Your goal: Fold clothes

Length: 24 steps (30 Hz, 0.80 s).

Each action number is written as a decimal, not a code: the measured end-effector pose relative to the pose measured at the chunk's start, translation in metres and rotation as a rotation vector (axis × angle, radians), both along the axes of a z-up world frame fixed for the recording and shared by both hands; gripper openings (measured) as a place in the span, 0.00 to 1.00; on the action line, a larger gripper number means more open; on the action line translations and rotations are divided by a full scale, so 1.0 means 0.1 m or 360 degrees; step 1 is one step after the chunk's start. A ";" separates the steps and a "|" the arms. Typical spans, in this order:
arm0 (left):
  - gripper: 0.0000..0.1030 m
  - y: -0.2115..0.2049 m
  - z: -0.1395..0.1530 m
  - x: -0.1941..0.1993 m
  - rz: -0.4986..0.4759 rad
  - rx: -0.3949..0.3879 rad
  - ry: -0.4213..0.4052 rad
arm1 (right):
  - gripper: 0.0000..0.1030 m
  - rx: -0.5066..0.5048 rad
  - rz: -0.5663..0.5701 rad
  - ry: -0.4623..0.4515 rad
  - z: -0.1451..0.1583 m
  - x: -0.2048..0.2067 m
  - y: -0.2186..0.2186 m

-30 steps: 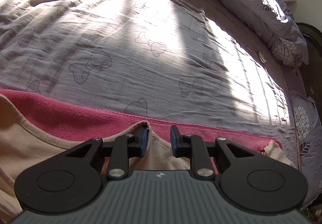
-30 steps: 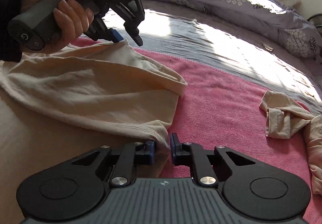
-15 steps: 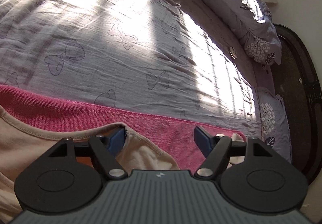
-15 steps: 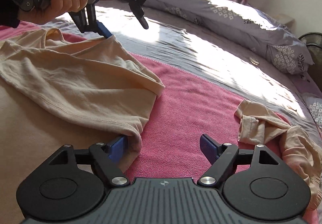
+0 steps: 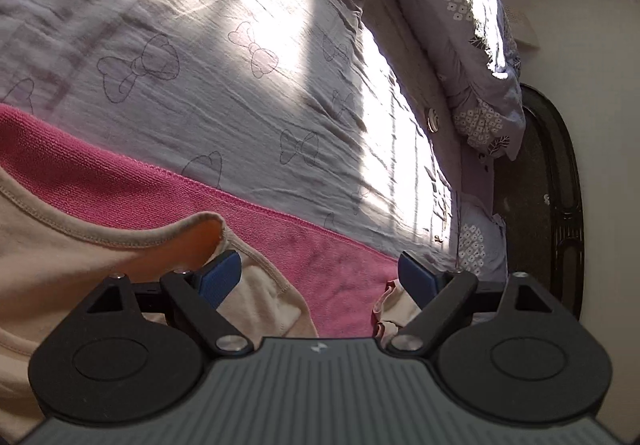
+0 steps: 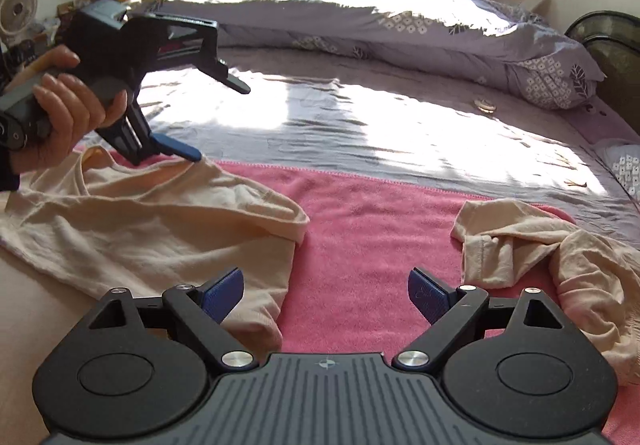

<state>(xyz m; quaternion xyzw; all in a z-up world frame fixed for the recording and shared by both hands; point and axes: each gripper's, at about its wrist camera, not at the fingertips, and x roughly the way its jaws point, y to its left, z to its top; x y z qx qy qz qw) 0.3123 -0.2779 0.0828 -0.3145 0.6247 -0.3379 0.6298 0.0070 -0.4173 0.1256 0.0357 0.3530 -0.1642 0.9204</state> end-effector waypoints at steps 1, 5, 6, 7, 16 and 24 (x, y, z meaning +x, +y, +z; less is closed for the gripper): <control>0.85 0.05 -0.02 0.02 0.0033 -0.0006 0.0016 | 0.86 0.0027 0.0011 -0.0036 0.02 0.12 -0.03; 0.85 0.20 0.03 0.03 0.0055 0.0034 -0.0014 | 0.51 0.0163 0.0118 -0.0064 -0.07 0.67 -0.08; 0.85 0.23 0.10 0.01 0.0032 0.0066 -0.0080 | 0.48 0.0183 0.0157 -0.0038 -0.13 0.81 -0.07; 0.85 0.29 0.20 -0.02 0.0010 0.0134 -0.0182 | 0.46 0.0188 0.0200 -0.0001 -0.21 0.96 -0.05; 0.85 1.45 0.67 -0.16 -0.0246 0.1062 -0.1098 | 0.76 0.0084 -0.0037 0.0109 -0.55 1.33 -0.48; 0.84 1.55 0.42 0.13 -0.0613 0.1039 -0.1195 | 0.76 0.0002 0.0177 0.0136 -0.43 1.34 -0.48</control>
